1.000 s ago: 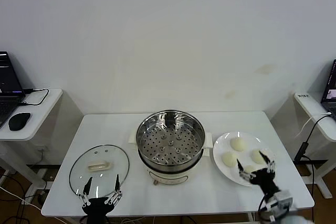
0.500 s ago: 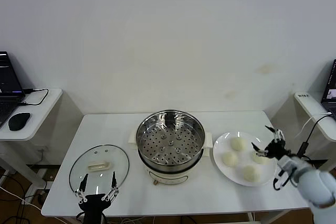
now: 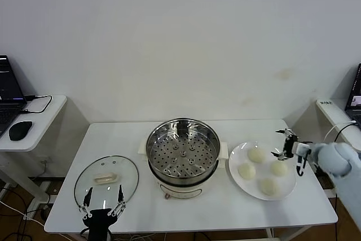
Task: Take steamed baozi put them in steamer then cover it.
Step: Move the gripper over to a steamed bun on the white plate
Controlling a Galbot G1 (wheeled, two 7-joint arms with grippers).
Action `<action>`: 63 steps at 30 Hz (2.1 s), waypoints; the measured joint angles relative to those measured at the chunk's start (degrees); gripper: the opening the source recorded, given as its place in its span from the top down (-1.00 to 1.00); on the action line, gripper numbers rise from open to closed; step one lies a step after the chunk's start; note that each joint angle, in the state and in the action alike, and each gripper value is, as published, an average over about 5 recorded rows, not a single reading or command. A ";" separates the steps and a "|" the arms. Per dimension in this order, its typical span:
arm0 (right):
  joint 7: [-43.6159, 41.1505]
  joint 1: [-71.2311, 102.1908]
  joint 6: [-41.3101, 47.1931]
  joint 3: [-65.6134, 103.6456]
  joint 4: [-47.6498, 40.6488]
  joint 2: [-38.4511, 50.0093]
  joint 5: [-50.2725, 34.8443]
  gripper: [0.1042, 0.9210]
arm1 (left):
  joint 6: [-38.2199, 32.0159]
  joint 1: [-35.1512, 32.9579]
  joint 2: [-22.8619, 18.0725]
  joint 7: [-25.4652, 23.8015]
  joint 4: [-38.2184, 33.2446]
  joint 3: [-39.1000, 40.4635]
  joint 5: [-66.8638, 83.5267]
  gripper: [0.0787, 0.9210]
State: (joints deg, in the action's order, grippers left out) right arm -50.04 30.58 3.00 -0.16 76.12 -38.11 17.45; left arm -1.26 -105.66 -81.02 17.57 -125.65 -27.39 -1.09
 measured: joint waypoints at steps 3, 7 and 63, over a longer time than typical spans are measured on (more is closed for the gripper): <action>-3.42 -4.84 -0.78 -5.12 -2.82 -0.63 0.44 -0.76 | 0.02 0.20 0.07 0.22 0.24 -0.44 0.06 -0.77; -6.78 -9.25 -1.28 -10.67 -5.90 -1.57 1.19 -0.76 | -0.07 0.44 0.16 0.30 0.34 -0.96 0.24 -0.77; -9.92 -19.62 -2.81 -23.32 -23.86 -12.68 7.02 -0.32 | -1.61 1.26 0.16 0.56 0.27 -3.39 0.37 -0.77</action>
State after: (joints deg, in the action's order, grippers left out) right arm -59.95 10.96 0.19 -23.49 52.27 -50.79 24.47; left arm -2.86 -104.40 -80.86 18.13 -125.38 -30.78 -0.72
